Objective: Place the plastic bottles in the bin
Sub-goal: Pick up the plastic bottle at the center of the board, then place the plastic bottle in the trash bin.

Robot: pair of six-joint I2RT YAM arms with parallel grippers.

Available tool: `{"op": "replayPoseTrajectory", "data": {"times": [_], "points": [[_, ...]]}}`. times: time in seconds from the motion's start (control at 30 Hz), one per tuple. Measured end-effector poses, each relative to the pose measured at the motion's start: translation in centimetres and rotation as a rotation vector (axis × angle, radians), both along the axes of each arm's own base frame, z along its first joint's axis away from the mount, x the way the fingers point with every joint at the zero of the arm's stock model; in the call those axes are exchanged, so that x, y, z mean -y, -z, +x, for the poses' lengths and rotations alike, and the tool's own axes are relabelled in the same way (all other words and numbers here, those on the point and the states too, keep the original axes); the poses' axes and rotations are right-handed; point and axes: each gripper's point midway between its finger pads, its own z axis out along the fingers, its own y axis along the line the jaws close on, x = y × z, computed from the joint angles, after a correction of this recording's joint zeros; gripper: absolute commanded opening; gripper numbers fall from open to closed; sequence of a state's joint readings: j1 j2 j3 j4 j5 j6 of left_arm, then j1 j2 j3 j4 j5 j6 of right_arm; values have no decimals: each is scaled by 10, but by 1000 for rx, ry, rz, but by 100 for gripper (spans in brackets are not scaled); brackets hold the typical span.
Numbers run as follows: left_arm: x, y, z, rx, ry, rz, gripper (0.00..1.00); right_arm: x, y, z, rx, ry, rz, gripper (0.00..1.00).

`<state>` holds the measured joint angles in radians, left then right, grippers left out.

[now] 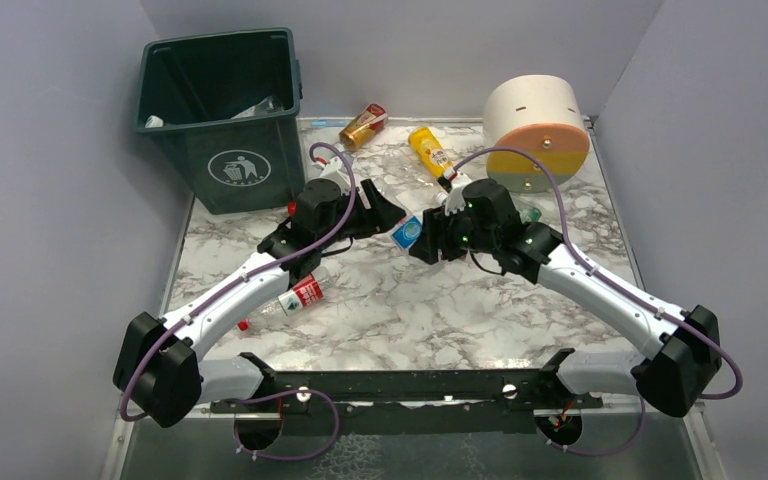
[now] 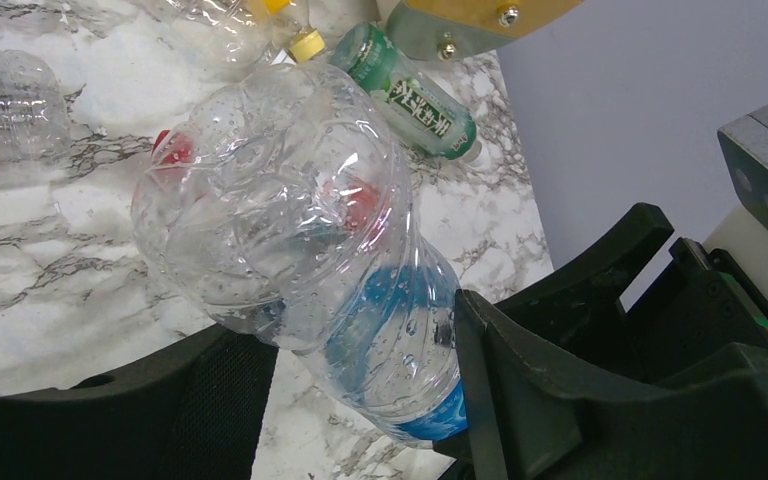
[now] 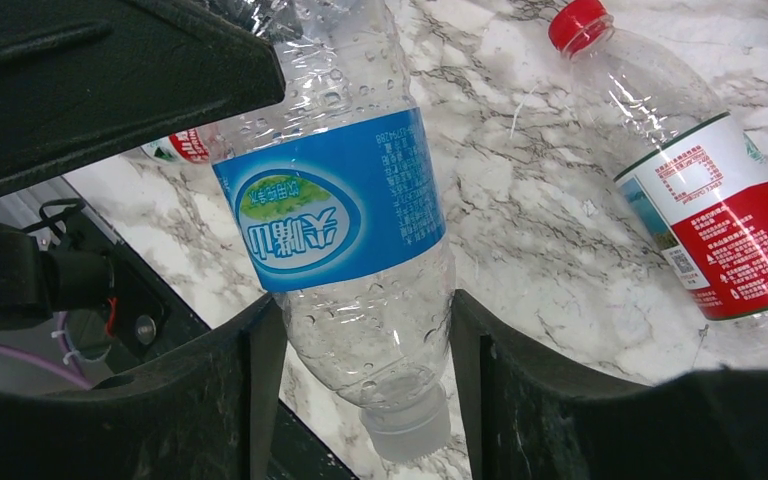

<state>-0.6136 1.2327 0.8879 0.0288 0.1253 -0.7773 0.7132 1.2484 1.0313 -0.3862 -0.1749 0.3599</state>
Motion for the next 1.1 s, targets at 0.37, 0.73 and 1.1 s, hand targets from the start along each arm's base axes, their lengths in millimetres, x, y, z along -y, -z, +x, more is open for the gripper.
{"op": "replayPoseTrajectory", "data": {"times": [0.37,0.73,1.1], "points": [[-2,9,3,-5,-4,50,64,3,-15,-5,23,-2,31,89],[-4,-33,24,95,-28,97,64,14,-36,-14,59,6,43,96],[-50,-90,71,203,-148,121,65,27,-45,-20,85,29,33,97]]}}
